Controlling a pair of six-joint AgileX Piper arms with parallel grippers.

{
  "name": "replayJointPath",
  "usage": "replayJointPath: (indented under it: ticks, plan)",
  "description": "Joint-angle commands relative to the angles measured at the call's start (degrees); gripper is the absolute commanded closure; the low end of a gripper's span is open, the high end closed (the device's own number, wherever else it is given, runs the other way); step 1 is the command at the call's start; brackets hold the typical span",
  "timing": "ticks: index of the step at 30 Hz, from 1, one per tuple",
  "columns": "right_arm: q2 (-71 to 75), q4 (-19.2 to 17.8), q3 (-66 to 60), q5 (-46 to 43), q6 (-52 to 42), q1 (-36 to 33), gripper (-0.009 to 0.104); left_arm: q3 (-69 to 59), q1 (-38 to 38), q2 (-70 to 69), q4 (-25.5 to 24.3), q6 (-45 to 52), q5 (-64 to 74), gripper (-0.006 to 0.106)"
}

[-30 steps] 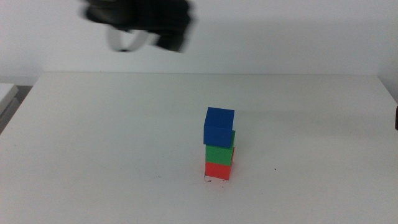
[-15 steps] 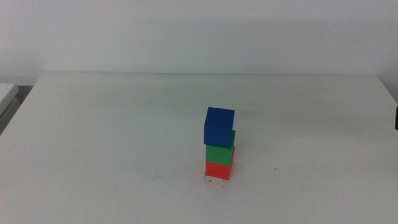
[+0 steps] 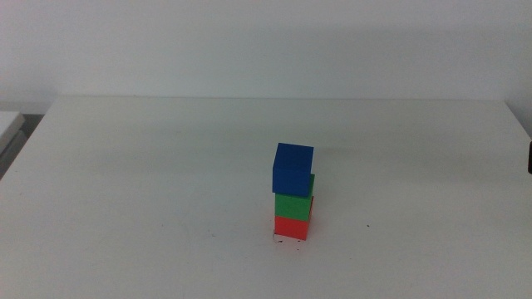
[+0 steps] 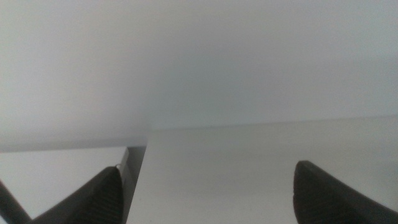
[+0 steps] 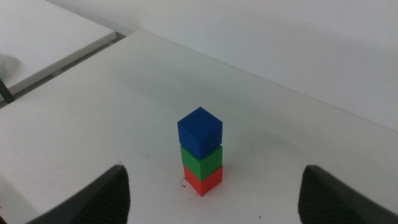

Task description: Stack red cubes first, then green, then blue cubes in a specific spot.

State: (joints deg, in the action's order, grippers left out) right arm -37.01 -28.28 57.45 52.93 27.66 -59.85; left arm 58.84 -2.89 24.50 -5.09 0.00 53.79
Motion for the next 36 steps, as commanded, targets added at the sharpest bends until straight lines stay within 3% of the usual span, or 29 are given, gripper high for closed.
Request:
replayJointPath:
  ticks: [1,9,18,22,27,33,36]
  plan:
    - [0.07,-0.25,-0.35,-0.28,-0.26,-0.13,0.009,-0.11,0.02,-1.71,0.41,0.0,-0.89,0.007]
    - [0.07,-0.25,-0.35,-0.28,-0.26,-0.13,0.009,-0.11,0.02,-4.64,0.41,0.0,-0.74,0.007]
    - [0.92,-1.91,-3.67,-0.63,-0.26,-0.13,0.009,-3.76,0.02,-5.65,4.32,0.0,-1.7,0.007]
    - [5.41,1.8,-12.02,-0.63,-0.26,-0.13,0.009,-12.94,0.02,-9.8,5.09,0.0,-8.94,0.007]
    - [10.31,3.03,-19.6,-0.63,-0.26,0.2,0.009,-25.0,0.02,-15.51,6.58,0.0,-16.53,0.007]
    - [15.61,1.65,-19.85,-5.58,-0.26,8.33,0.009,-39.24,0.02,-22.77,6.79,0.0,-25.46,0.007]
    - [17.91,6.24,-20.94,-6.04,-0.26,16.08,0.009,-44.52,0.02,-24.5,6.79,0.0,-28.57,0.007]
